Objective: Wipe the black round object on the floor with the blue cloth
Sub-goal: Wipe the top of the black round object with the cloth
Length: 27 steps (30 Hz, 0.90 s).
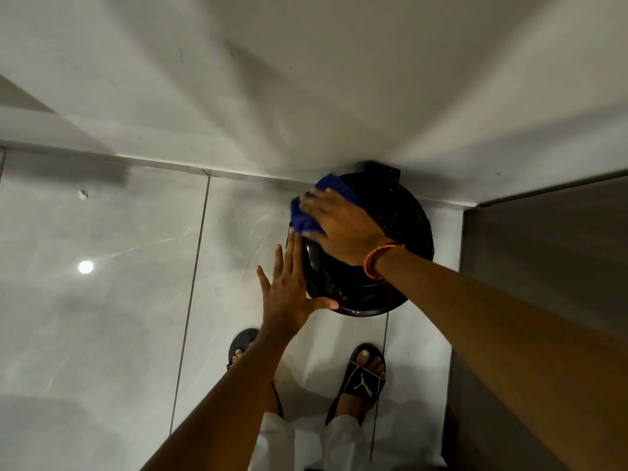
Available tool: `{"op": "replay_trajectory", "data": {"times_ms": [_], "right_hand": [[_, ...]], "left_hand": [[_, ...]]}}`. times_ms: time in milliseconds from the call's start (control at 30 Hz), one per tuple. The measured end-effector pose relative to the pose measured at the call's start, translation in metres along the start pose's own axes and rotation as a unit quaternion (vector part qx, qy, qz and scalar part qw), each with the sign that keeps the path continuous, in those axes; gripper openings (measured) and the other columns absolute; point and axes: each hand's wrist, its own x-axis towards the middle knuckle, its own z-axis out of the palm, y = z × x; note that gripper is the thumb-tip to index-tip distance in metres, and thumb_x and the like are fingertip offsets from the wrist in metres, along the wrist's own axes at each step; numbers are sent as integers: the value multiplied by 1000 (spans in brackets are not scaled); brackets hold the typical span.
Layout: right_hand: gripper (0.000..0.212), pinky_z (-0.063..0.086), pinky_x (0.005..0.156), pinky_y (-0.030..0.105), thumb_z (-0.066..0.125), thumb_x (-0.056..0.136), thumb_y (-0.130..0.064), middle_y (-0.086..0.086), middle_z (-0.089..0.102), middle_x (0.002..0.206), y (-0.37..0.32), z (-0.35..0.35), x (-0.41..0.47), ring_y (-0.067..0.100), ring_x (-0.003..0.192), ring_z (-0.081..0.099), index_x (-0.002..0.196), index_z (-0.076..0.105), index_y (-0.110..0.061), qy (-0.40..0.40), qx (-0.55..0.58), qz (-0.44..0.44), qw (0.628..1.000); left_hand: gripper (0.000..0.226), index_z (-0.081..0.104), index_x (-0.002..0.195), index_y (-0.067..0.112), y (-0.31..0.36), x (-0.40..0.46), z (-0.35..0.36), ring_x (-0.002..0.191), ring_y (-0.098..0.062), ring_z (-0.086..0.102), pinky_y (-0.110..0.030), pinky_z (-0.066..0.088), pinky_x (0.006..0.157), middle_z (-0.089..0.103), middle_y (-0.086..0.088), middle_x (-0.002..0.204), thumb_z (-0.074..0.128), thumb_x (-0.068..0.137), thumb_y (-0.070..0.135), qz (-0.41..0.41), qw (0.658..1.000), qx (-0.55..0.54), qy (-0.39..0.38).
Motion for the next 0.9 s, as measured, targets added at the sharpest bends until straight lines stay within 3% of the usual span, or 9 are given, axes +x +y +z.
{"op": "replay_trajectory", "data": {"times_ms": [67, 200, 400, 500, 600, 667, 767, 900], "right_hand": [[56, 10, 125, 35, 49, 101, -35, 7, 40, 158, 4, 3, -9, 23, 151, 28, 150, 39, -11, -30, -25, -65, 997], [62, 11, 127, 42, 41, 103, -35, 9, 21, 166, 8, 27, -43, 25, 155, 12, 156, 24, -9, 12, -79, -34, 996], [59, 24, 123, 47, 45, 100, -20, 12, 25, 164, 27, 51, -118, 27, 154, 17, 154, 28, -4, 65, -36, -72, 995], [60, 26, 121, 50, 43, 101, -27, 12, 26, 164, 46, 38, -101, 27, 154, 19, 154, 28, -5, 137, 24, 77, 987], [61, 16, 126, 45, 40, 104, -36, 8, 17, 167, 52, 22, -71, 23, 155, 10, 157, 23, -9, 201, 165, 272, 926], [61, 10, 127, 44, 40, 105, -35, 8, 14, 168, 45, 26, -72, 23, 156, 6, 157, 21, -10, 216, 199, 308, 905], [62, 6, 127, 46, 40, 104, -31, 7, 10, 168, 15, 54, -119, 23, 156, 2, 158, 16, -11, 169, 139, 250, 943], [66, 17, 123, 51, 40, 104, -39, 5, 10, 168, -20, 96, -173, 23, 156, 3, 158, 15, -10, 78, 54, 144, 985]], "left_hand": [[143, -7, 160, 20, 1, 0, 0, 156, -29, -12, -71, -2, 119, -9, -3, 170, 59, 54, 90, -6, 1000, 8, -3], [145, -13, 160, 22, 2, 1, -1, 155, -31, -13, -68, -2, 117, -18, 0, 169, 60, 54, 89, 0, 1000, -1, 0], [147, -17, 158, 22, 3, 0, -1, 155, -30, -12, -73, 5, 118, -20, 4, 168, 72, 56, 78, 4, 1000, -7, 3], [149, -19, 157, 25, 4, -1, -2, 156, -30, -10, -73, 4, 117, -22, 7, 168, 74, 54, 78, 6, 1000, -12, 8], [149, -20, 157, 25, 4, -1, -2, 156, -32, -9, -73, 2, 116, -22, 7, 168, 72, 54, 80, 10, 1000, -10, 10], [149, -19, 158, 24, 4, -2, -1, 156, -33, -7, -74, 3, 116, -21, 5, 168, 72, 54, 80, 13, 1000, 1, 12], [148, -18, 158, 23, 4, -1, -1, 156, -33, -5, -73, 4, 116, -19, 4, 168, 68, 53, 85, 14, 1000, 6, 16], [149, -19, 158, 23, 0, 2, -2, 156, -32, -3, -71, 7, 116, -20, 3, 168, 60, 50, 90, 17, 1000, 14, 3]]}}
